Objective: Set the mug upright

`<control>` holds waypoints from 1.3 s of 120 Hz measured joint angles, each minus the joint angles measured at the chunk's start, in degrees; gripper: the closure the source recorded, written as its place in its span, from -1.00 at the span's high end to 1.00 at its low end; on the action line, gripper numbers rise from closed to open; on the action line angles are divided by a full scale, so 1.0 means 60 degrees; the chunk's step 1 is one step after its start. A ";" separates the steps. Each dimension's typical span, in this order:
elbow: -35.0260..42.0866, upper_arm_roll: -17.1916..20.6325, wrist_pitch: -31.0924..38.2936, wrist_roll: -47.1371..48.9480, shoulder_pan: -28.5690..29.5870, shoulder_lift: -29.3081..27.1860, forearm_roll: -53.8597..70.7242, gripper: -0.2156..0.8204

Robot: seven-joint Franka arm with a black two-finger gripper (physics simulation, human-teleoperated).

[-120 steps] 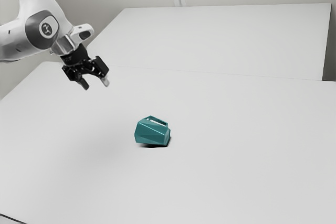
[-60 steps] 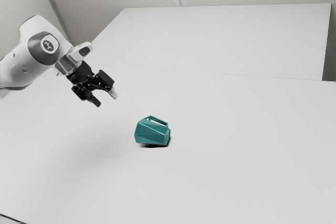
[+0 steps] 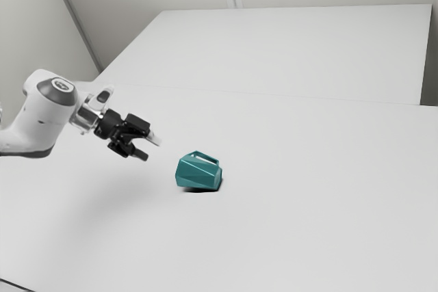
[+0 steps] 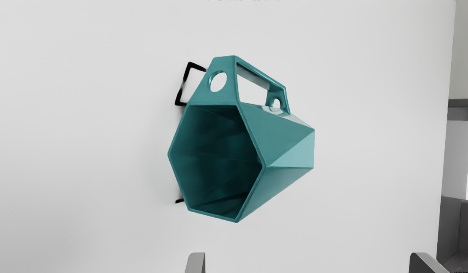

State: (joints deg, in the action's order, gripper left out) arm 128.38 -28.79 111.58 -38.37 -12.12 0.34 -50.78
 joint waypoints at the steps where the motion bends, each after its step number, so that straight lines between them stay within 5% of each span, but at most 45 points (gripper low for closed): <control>1: 0.0003 -0.0003 -0.0020 -0.0052 0.0013 0.0019 -0.0054 0.54; 67: -0.0301 0.0025 -0.0603 -0.2605 0.0041 0.1490 -0.2105 0.54; 156: -0.1083 0.0528 -0.0855 -0.3943 0.0023 0.2967 -0.3418 0.42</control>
State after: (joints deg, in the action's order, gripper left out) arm 121.88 -25.62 106.45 -62.03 -11.98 18.14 -71.29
